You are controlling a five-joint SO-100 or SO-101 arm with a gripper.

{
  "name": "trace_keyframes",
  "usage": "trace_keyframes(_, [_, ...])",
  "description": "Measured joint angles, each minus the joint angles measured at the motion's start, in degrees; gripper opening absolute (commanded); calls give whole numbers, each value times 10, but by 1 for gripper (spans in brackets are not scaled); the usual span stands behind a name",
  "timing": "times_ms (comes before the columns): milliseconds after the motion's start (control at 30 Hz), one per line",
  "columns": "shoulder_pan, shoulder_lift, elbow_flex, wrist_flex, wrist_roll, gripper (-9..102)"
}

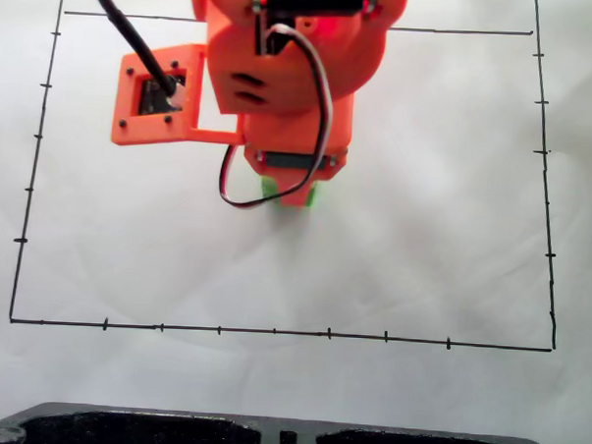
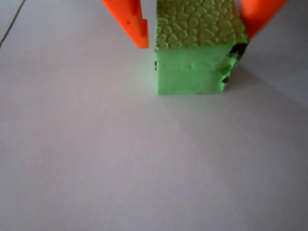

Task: Grasp the colored block, Place it on the black dot, and then return the arm to the default position.

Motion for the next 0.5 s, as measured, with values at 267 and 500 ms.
trace_keyframes(267, [2, 25, 8, 31, -14, 44])
trace_keyframes(500, [3, 123, 13, 74, -53, 47])
